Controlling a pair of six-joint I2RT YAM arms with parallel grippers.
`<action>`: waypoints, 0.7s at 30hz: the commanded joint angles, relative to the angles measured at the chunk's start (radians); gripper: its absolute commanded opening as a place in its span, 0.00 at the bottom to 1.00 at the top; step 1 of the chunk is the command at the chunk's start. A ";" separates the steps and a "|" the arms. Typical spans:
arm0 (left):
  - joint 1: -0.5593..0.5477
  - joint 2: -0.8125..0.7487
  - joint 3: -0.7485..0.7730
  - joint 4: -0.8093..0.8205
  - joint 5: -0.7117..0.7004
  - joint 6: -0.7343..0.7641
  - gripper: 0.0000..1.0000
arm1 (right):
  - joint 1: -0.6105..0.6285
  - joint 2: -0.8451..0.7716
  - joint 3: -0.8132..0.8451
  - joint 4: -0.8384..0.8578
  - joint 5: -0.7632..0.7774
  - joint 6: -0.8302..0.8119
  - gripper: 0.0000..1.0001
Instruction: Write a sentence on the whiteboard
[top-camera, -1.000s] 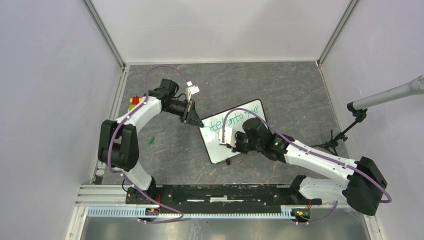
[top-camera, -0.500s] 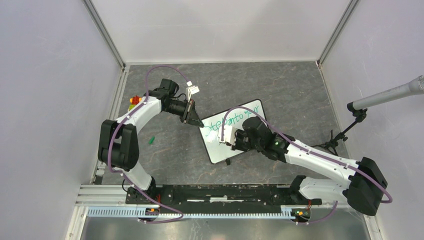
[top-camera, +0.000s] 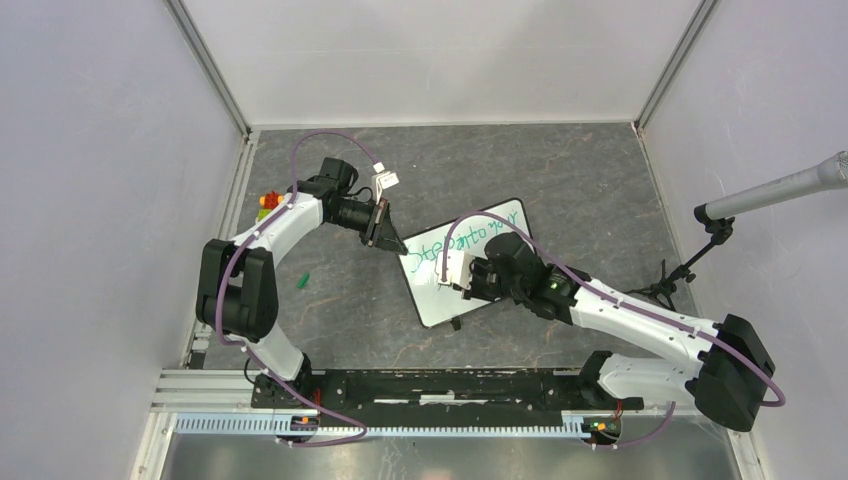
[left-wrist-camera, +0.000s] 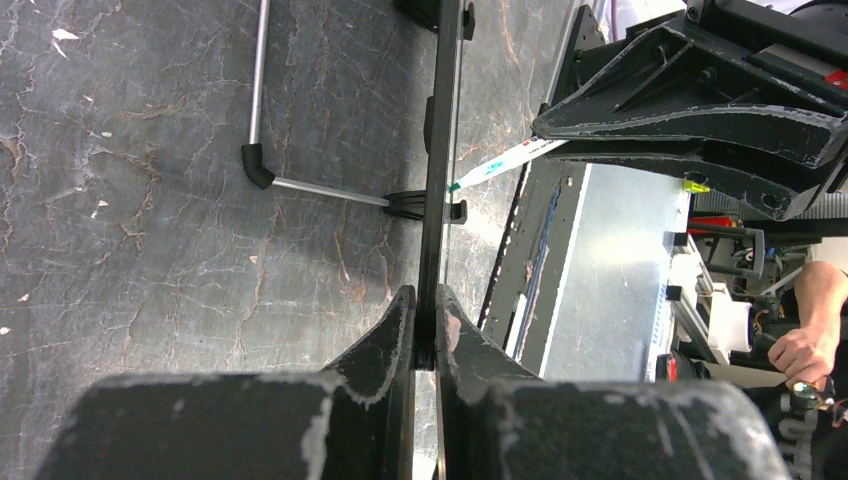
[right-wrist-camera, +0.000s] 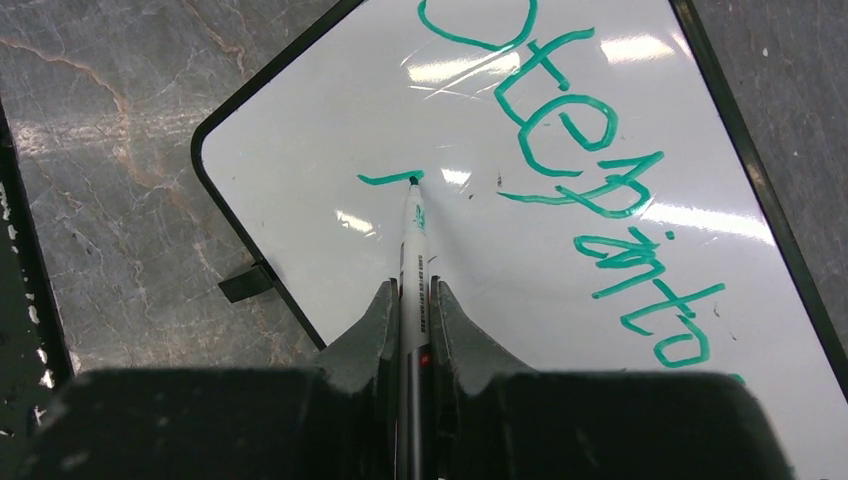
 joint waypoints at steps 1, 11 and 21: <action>-0.003 0.015 0.000 0.020 -0.026 0.035 0.02 | -0.003 -0.014 0.007 -0.045 -0.023 -0.022 0.00; -0.003 0.022 0.003 0.020 -0.026 0.035 0.02 | 0.024 0.003 -0.036 -0.107 -0.103 -0.040 0.00; -0.003 0.022 0.003 0.020 -0.027 0.033 0.02 | 0.090 0.030 0.001 -0.104 -0.165 -0.044 0.00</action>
